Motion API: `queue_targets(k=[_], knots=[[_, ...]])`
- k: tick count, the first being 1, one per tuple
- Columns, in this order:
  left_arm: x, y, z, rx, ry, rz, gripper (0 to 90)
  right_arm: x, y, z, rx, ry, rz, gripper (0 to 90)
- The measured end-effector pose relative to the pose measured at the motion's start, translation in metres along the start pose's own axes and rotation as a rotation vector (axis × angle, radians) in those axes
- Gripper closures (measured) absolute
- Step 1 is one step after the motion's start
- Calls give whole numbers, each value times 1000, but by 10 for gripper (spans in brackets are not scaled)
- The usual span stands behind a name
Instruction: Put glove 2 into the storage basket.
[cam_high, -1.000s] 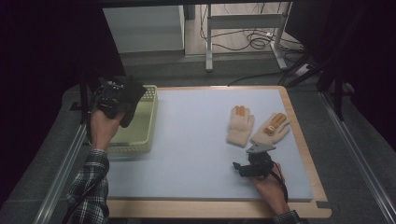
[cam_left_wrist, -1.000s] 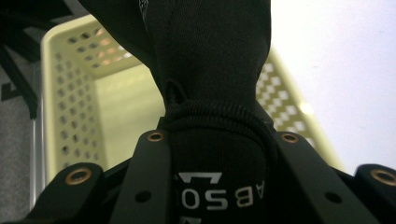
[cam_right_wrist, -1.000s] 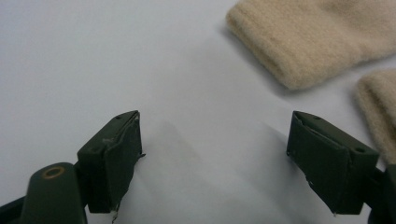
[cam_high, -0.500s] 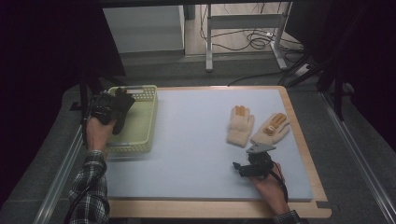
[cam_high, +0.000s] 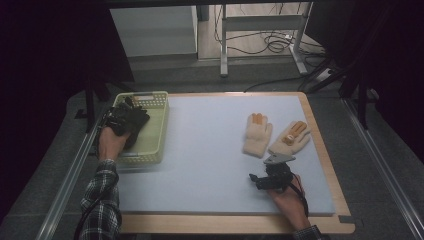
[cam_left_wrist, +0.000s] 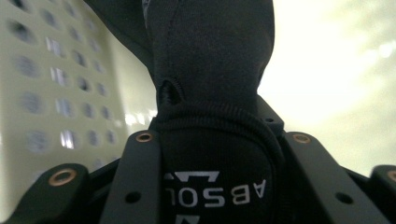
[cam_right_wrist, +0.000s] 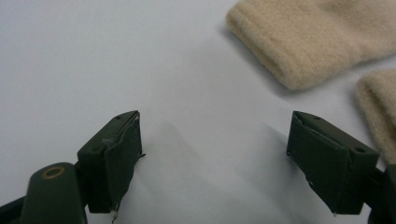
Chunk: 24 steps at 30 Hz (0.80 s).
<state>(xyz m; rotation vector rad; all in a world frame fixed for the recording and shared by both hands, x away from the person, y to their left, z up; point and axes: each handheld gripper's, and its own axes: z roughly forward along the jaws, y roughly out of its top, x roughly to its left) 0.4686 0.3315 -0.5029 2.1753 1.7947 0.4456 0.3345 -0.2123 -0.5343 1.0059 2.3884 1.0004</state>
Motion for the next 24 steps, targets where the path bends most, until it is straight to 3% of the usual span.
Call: queue_targets(k=[5, 11, 12, 15, 17, 21, 24], knots=[[-2, 1, -4, 22, 21, 12, 617, 0, 0, 0, 0, 0, 0, 177], [4, -3, -11, 45, 17, 11, 611, 0, 0, 0, 0, 0, -1, 177], [6, -5, -11, 49, 4, 3, 582, 0, 0, 0, 0, 0, -1, 177], [7, -8, -9, 58, 18, 3, 350, 0, 0, 0, 0, 0, 0, 178], [9, -9, -11, 58, 0, -7, 217, 0, 0, 0, 0, -1, -1, 177], [11, -10, -25, 29, -47, -21, 76, 0, 0, 0, 0, -1, -1, 178], [13, -11, -41, -27, -66, -20, 46, 0, 0, 0, 0, -1, 0, 178]])
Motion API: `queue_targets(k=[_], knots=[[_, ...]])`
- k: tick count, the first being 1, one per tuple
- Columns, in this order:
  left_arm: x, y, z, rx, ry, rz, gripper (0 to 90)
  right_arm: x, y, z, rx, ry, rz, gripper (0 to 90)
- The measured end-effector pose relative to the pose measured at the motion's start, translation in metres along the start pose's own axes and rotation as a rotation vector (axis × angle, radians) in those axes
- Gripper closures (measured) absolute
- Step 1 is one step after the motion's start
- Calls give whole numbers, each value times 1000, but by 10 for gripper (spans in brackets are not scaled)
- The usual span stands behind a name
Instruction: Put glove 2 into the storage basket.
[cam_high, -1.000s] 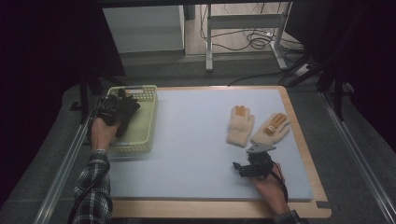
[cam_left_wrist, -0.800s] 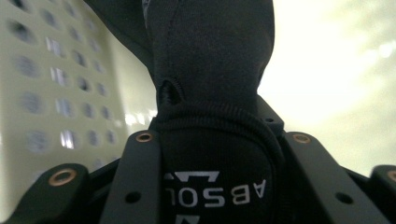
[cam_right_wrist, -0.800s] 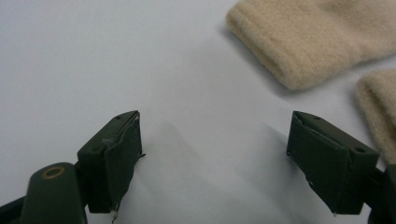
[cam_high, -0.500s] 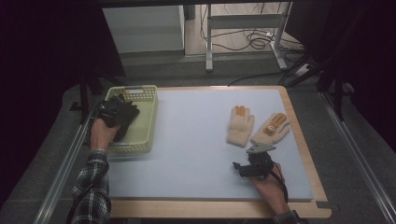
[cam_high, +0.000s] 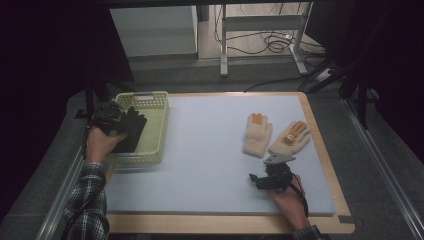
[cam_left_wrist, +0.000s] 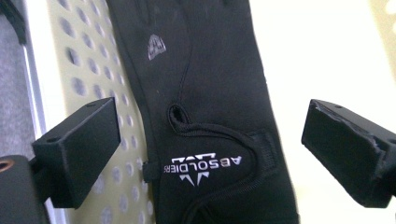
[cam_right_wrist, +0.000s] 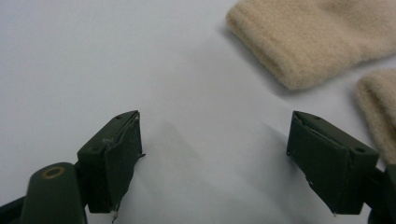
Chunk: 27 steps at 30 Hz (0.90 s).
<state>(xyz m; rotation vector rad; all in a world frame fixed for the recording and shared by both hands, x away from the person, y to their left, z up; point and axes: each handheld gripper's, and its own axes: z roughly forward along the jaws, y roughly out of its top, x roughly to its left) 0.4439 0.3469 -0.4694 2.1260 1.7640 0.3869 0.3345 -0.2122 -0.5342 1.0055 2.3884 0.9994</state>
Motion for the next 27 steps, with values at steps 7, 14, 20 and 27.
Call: queue_targets(k=[7, 14, 20, 27], knots=[[-11, -5, -17, -113, -92, 32, 35, 0, 0, 0, 0, 0, 0, 178], [-33, -12, -25, -220, -155, 113, 23, 0, 0, 0, 0, 0, 1, 178], [-59, -20, -33, -282, -206, 196, 15, 0, 0, 0, 2, 0, 0, 177], [-90, -30, -43, -361, -278, 286, 13, 0, 0, 0, 3, 0, 0, 177]])
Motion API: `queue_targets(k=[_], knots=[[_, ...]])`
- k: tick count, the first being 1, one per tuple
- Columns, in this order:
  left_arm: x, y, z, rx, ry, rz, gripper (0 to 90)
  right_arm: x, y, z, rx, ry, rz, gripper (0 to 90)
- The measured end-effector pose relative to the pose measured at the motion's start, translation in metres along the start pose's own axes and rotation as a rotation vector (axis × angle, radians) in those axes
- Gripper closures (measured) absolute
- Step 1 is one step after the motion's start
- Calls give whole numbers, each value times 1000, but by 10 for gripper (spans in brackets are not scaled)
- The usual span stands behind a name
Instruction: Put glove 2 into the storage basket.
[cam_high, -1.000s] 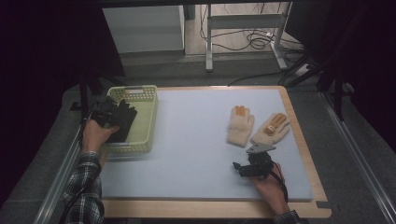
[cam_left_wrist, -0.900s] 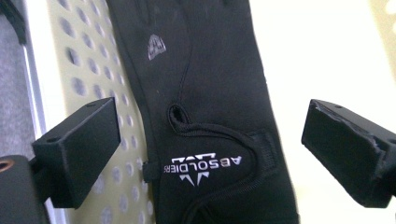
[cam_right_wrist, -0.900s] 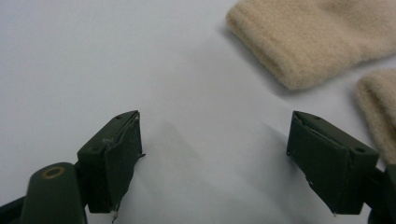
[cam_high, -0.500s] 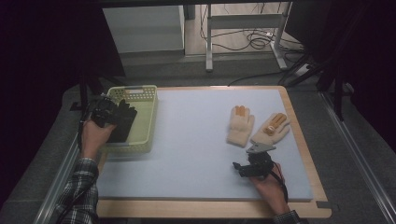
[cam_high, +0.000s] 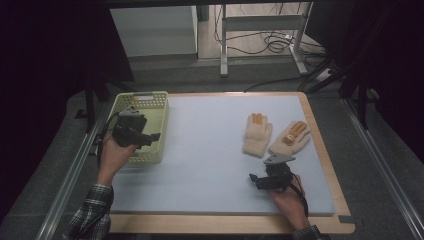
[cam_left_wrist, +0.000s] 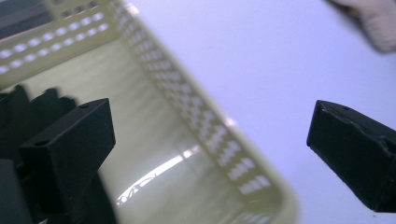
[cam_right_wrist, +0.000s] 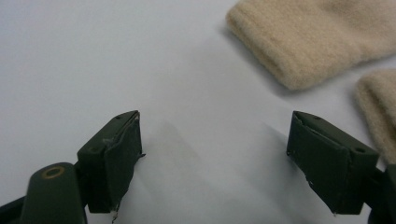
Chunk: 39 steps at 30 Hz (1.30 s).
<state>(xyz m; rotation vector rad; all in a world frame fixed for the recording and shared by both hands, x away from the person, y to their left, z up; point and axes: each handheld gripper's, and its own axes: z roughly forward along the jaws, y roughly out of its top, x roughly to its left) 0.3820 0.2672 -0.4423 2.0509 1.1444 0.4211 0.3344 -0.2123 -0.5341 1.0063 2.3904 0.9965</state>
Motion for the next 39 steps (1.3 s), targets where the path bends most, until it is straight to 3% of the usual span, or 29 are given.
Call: queue_targets(k=[6, 16, 21, 24, 31, 39], knots=[[-27, 0, 3, -20, -22, 66, 12, 0, 0, 0, 0, 0, 1, 177], [-72, -8, 11, -67, -101, 142, 12, 0, 0, 0, 1, 0, 2, 177], [-96, -22, 22, -71, -150, 172, 15, 0, 0, 0, 1, 0, 2, 177], [-107, -33, 31, -55, -154, 189, 14, 0, 0, 0, 1, 0, 1, 177], [-122, -62, 53, -27, -169, 194, 16, 0, 0, 0, 0, 1, 1, 177], [-120, -87, 73, 48, -123, 176, 16, 0, 0, 0, 4, -2, 3, 169]])
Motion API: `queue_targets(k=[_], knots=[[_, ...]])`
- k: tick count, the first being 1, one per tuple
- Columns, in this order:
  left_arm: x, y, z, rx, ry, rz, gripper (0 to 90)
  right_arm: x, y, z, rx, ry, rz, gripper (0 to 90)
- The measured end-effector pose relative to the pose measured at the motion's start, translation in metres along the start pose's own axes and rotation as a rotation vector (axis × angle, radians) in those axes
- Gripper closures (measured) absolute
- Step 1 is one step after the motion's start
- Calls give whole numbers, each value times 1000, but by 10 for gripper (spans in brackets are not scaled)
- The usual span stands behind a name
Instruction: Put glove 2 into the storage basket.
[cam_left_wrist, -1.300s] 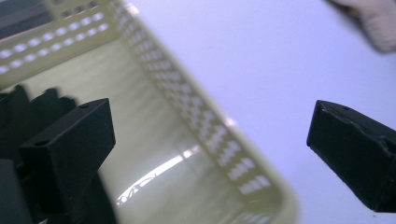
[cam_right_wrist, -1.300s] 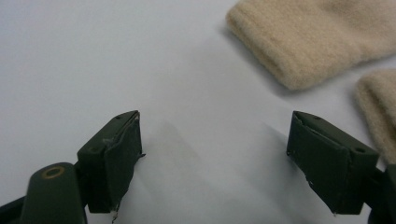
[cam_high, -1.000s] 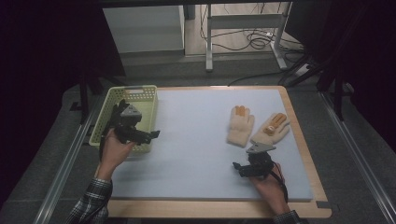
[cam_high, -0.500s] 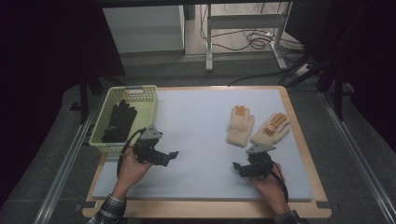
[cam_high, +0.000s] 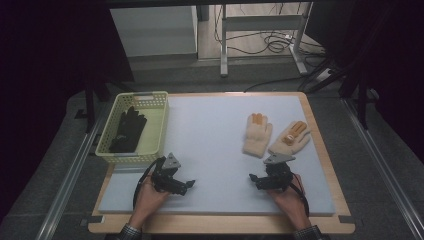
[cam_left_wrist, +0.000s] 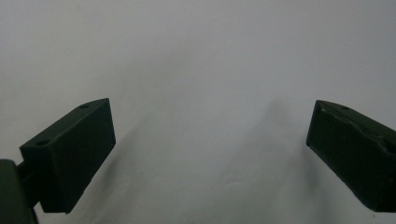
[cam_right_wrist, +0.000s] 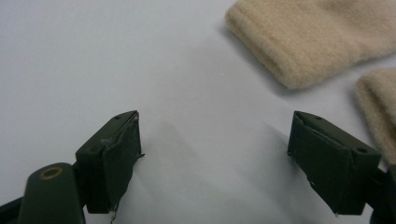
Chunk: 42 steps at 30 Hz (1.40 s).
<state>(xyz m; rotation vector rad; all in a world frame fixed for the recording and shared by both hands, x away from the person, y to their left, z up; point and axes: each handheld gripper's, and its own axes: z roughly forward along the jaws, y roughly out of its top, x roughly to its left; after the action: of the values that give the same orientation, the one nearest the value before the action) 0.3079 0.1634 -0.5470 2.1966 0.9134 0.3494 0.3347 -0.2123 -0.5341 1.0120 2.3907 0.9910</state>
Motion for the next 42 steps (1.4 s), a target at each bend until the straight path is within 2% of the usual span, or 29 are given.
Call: queue_targets(k=[1, 3, 7, 16, 22, 27, 31, 42], knots=[[0, -1, 2, 16, 17, 11, 15, 0, 0, 0, 0, 1, 3, 169], [1, -2, 1, 11, 16, 0, 18, 0, 0, 0, 0, 2, 6, 168], [5, -2, 3, 22, -8, -29, 16, 0, 0, 0, 0, 3, 6, 168], [4, -3, 3, 17, -2, -22, 16, 0, 1, -1, 5, -1, 23, 174], [4, -3, 3, 16, -1, -21, 16, -3, 11, -1, -5, 8, 29, 197], [4, -3, 3, 16, -1, -21, 16, -11, 25, -3, -11, 13, 28, 230], [4, -3, 3, 16, -1, -21, 16, -21, 37, -4, -16, 24, 51, 243], [4, -3, 3, 15, 0, -21, 16, -46, 64, 7, -7, -36, 33, 277]])
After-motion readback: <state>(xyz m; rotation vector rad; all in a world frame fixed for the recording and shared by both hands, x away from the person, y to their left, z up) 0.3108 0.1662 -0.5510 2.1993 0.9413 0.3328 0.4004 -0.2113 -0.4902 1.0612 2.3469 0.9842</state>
